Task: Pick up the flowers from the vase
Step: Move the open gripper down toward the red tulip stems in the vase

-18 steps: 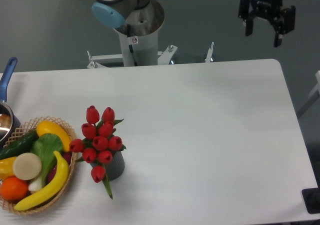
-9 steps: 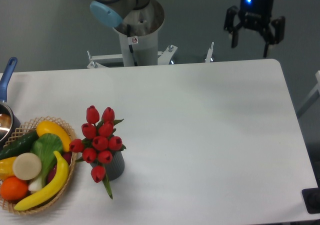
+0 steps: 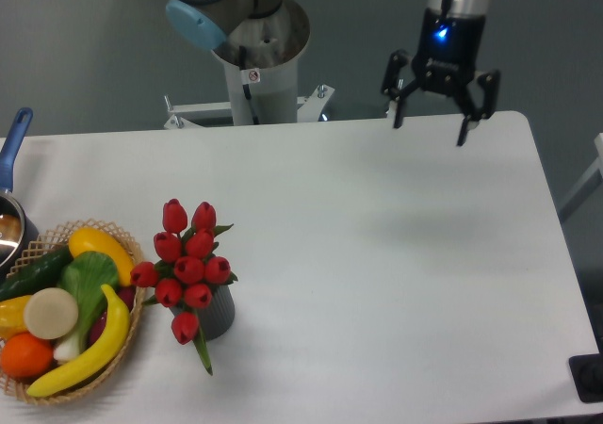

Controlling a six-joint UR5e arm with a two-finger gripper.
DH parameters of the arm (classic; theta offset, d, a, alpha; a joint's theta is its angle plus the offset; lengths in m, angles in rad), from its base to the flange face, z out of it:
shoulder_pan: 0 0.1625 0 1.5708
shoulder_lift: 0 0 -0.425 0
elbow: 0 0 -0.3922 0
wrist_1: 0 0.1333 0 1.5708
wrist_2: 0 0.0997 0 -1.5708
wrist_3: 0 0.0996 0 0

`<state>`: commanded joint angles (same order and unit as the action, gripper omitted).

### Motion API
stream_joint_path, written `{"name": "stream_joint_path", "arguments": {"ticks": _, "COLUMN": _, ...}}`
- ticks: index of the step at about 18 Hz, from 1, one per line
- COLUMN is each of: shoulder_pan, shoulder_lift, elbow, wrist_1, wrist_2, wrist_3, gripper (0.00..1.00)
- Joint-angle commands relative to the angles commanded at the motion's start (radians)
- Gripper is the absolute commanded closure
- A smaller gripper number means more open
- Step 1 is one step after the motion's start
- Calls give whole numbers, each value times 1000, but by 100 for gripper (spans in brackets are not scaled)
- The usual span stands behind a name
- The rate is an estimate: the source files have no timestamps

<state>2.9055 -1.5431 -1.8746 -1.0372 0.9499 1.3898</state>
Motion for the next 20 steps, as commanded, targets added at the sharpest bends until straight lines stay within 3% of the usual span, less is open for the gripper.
{"name": "stream_joint_path", "arguments": {"ticks": 2, "shoulder_pan": -23, "shoulder_lift": -44, "elbow": -6, "wrist_1": 70, "wrist_2": -113, "wrist_3": -12, "gripper": 0}}
{"name": "stream_joint_path", "arguments": {"ticks": 5, "shoulder_pan": -54, "shoulder_lift": -72, "elbow": -23, "wrist_1": 121, "wrist_2": -143, "wrist_3": -57, "gripper": 0}}
{"name": "stream_joint_path", "arguments": {"ticks": 9, "shoulder_pan": -86, "shoulder_lift": -124, "elbow": -23, "wrist_1": 137, "wrist_2": -259, "wrist_3": -54, "gripper": 0}}
{"name": "stream_joint_path", "arguments": {"ticks": 14, "shoulder_pan": -137, "shoulder_lift": -131, "elbow": -50, "wrist_1": 135, "wrist_2": -416, "wrist_3": -66, "gripper": 0}}
{"name": "stream_joint_path", "arguments": {"ticks": 20, "shoulder_pan": -170, "shoulder_lift": -121, "elbow": -112, "wrist_1": 138, "wrist_2": -431, "wrist_3": -64, "gripper": 0}}
